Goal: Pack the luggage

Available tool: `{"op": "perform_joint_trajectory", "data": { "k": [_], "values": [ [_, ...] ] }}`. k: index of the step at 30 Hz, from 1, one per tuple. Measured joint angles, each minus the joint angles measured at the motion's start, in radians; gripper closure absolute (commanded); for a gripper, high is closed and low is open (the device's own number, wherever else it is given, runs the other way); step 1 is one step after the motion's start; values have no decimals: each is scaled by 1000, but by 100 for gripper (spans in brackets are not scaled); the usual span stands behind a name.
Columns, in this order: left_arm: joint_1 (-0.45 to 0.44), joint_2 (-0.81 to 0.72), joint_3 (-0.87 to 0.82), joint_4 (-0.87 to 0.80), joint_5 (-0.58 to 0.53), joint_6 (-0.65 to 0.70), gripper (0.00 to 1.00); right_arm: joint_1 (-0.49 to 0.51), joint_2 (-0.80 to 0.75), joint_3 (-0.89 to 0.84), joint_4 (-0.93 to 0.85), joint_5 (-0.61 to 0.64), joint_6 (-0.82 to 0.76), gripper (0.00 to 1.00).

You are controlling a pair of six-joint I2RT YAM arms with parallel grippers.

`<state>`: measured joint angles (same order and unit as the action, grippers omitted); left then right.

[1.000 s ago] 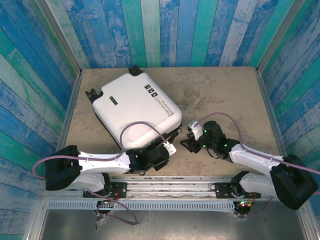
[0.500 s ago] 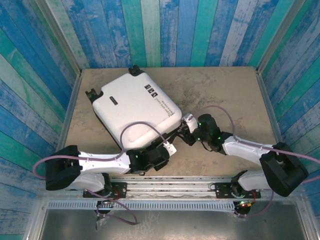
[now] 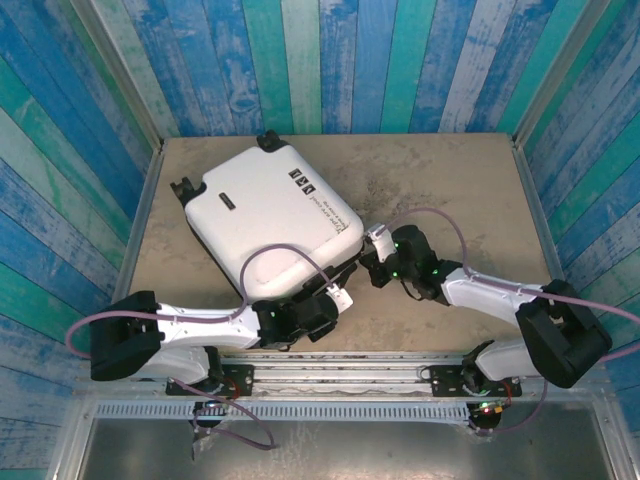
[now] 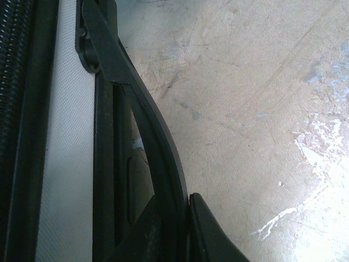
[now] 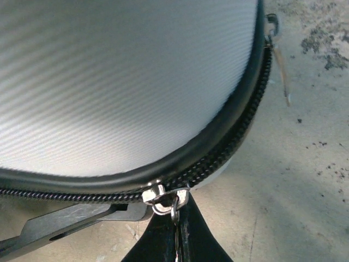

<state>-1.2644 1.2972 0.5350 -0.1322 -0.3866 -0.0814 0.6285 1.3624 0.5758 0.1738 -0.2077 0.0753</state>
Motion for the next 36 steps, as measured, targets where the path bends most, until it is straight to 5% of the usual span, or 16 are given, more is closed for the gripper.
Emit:
{"op": "perform_joint_trajectory", "data": {
  "k": [13,36],
  "values": [
    [-65,70,33,61,-16,25,100,-195,-16,87,-249,-150,12,100],
    [-146,269,233,-15,-78,111,100,-318,206,522,-841,-117,-460,100]
  ]
}}
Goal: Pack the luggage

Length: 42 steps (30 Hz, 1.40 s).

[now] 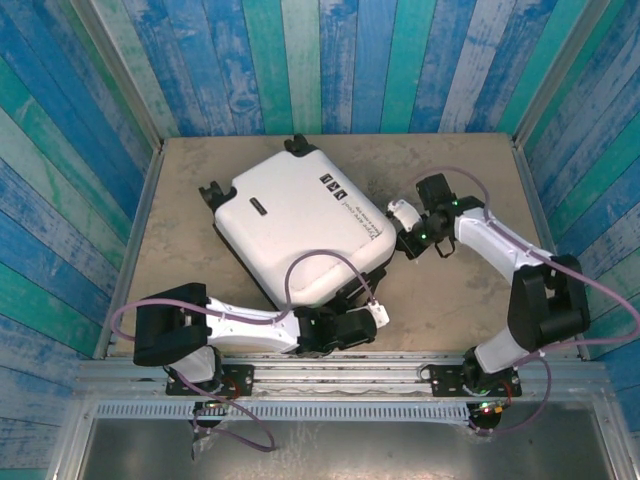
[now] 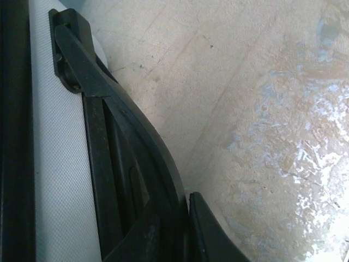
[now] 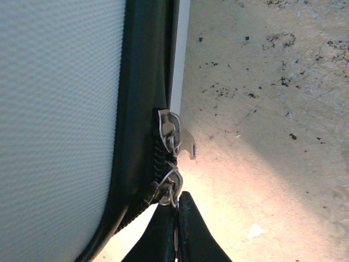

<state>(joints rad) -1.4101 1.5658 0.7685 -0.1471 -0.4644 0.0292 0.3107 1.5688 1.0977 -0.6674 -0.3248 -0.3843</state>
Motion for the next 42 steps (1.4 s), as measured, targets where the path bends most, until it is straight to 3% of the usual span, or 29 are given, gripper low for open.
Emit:
{"op": "perform_joint_trajectory", "data": {
  "k": [12,19,22,27,29,30,31,37,42],
  "values": [
    [-6,16,12,-7,-35,92,100,-15,115,129,-117,-26,-89,100],
    [-30,15,-16,58,-53,137,100,-89,100,69,-86,-190,-18,97],
    [-36,14,-23,70,-56,155,100,-94,87,50,-69,-199,-20,95],
    [-48,14,-27,68,-65,181,100,-100,87,59,-36,-131,-21,64],
    [-71,0,-36,47,-66,191,90,-117,90,89,69,-47,14,51],
    [-91,-13,-45,39,-63,195,74,-134,93,117,124,-6,30,49],
    [-116,-29,-56,35,-57,206,62,-149,91,145,167,25,50,48],
    [-211,-65,-105,45,-59,257,14,-183,39,211,229,123,214,45],
    [-179,-67,-109,61,-104,241,12,-202,-21,138,216,87,356,44]
  ]
}}
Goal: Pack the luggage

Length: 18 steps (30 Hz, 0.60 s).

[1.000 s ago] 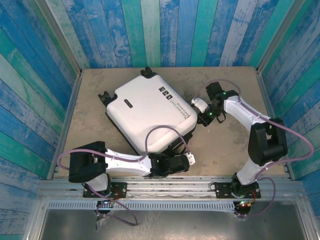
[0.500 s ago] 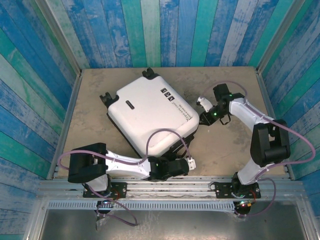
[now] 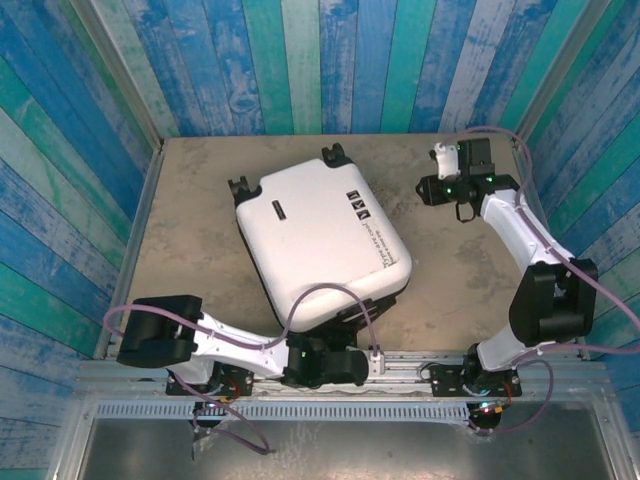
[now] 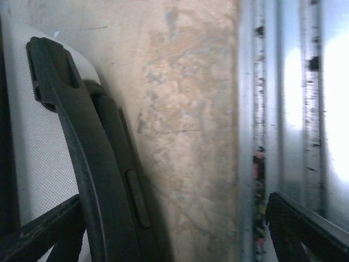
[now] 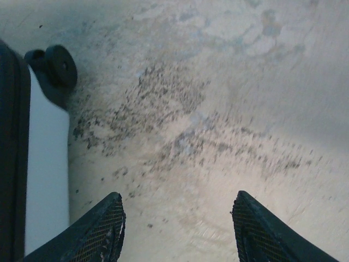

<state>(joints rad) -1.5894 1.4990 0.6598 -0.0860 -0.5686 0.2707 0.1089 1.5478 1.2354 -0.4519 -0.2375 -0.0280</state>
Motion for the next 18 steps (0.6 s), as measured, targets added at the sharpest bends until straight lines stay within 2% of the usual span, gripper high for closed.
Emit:
{"op": "perform_joint_trajectory", "data": {
  "k": [5,8,9,13,18],
  "values": [
    [173,-61,-24,59,35,-5,11,-33,-74,-92,-23,-55,103,40],
    [299,-152,-48,72,34,-7,3,-46,-130,-119,-33,-76,138,35],
    [341,-191,-53,79,39,-11,7,-51,-152,-126,-36,-81,148,34],
    [381,-299,-55,88,-7,-47,7,-81,-228,-151,-37,-120,190,33],
    [353,-386,-51,48,-98,-177,7,-94,-274,-193,-36,-160,216,29]
  ]
}}
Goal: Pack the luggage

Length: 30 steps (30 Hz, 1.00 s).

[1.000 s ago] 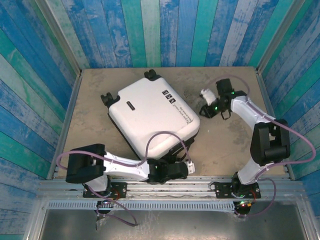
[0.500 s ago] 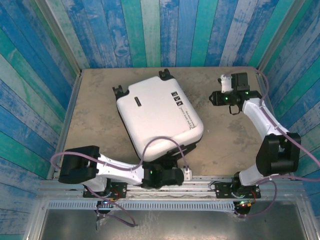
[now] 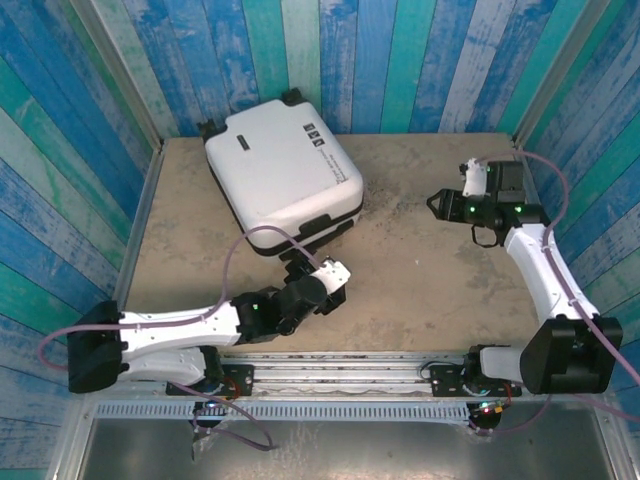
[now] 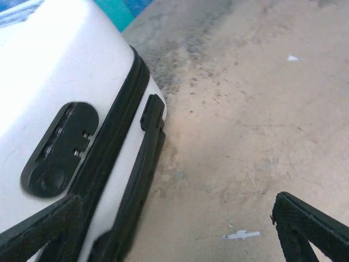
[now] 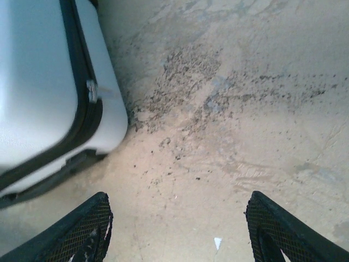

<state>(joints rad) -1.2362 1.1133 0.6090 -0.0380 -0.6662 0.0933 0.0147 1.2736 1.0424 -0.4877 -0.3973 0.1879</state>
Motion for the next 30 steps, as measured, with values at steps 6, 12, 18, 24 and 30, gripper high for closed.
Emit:
{"op": "perform_joint_trajectory", "data": {
  "k": [6,12,18,24,30],
  "values": [
    [-101,-209,-3,8,-249,-71,7,0,-79,-115,31,61,-10,17],
    [66,-678,-195,200,-514,-46,7,0,-363,-434,291,215,-75,0],
    [357,-1069,-470,249,-554,-74,7,-1,-462,-708,599,318,-101,0],
    [473,-853,-617,369,-417,-40,7,-2,-241,-739,834,358,-144,0],
    [809,-669,-617,537,-245,-161,7,-1,-69,-737,1000,347,-167,0]
  ]
}}
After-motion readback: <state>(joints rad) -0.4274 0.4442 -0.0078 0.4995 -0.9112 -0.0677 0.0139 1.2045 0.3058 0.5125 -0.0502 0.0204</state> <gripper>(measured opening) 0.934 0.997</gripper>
